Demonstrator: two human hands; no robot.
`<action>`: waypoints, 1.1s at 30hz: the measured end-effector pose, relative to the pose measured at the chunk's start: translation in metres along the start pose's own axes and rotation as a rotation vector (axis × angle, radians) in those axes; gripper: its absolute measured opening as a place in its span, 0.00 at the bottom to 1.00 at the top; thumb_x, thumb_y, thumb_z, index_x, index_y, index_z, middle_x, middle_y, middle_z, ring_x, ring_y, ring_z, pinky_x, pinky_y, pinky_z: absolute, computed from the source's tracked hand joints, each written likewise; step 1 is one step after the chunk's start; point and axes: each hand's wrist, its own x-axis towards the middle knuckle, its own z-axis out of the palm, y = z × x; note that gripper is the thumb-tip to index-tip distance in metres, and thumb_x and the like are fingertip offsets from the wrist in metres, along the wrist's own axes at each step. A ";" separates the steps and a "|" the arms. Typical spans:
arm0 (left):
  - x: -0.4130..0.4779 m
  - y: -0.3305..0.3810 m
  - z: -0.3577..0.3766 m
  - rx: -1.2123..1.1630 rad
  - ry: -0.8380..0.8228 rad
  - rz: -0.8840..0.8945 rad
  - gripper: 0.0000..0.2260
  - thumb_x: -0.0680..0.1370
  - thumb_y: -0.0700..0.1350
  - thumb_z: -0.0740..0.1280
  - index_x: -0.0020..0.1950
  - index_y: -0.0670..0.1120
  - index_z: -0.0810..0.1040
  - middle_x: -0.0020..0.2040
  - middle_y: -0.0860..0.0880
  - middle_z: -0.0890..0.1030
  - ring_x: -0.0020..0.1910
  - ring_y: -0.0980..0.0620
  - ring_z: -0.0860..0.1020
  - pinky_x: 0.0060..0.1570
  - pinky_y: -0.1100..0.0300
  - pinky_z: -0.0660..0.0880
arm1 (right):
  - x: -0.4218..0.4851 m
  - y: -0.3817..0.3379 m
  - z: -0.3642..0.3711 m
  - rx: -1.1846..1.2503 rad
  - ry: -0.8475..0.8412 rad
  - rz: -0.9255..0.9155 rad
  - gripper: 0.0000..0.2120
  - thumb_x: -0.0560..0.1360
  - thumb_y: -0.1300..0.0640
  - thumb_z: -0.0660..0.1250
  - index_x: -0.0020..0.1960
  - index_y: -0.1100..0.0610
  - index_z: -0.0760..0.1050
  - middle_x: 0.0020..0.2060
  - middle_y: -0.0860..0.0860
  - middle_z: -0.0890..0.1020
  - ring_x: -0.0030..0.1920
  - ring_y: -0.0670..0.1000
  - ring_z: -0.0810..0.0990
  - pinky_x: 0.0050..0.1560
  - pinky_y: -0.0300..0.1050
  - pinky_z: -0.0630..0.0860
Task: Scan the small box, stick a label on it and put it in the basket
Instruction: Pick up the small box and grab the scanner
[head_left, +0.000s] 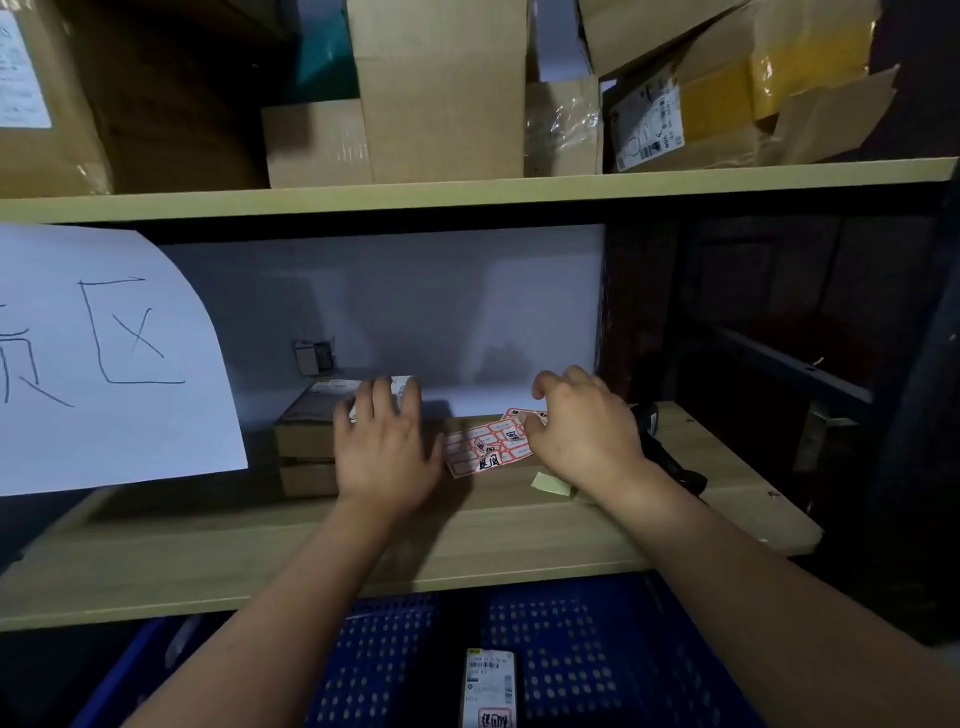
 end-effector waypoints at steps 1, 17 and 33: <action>0.000 -0.001 0.002 0.010 -0.051 -0.031 0.36 0.77 0.63 0.67 0.80 0.47 0.64 0.75 0.38 0.71 0.77 0.37 0.69 0.74 0.40 0.68 | 0.000 0.005 0.002 0.048 -0.005 0.010 0.18 0.77 0.49 0.66 0.64 0.54 0.77 0.58 0.57 0.81 0.61 0.61 0.79 0.57 0.55 0.78; -0.010 -0.016 0.058 -0.108 0.151 0.017 0.24 0.75 0.50 0.68 0.70 0.46 0.73 0.65 0.41 0.78 0.64 0.37 0.73 0.56 0.40 0.77 | -0.007 0.123 0.062 -0.099 -0.097 0.407 0.31 0.76 0.44 0.66 0.75 0.56 0.68 0.67 0.61 0.76 0.69 0.63 0.72 0.67 0.61 0.70; -0.047 0.006 0.051 -0.200 0.759 0.384 0.31 0.72 0.41 0.81 0.74 0.48 0.78 0.71 0.47 0.76 0.71 0.46 0.74 0.72 0.41 0.72 | -0.017 0.103 0.004 0.478 0.082 0.470 0.06 0.78 0.53 0.69 0.51 0.54 0.75 0.35 0.49 0.78 0.37 0.56 0.76 0.41 0.50 0.73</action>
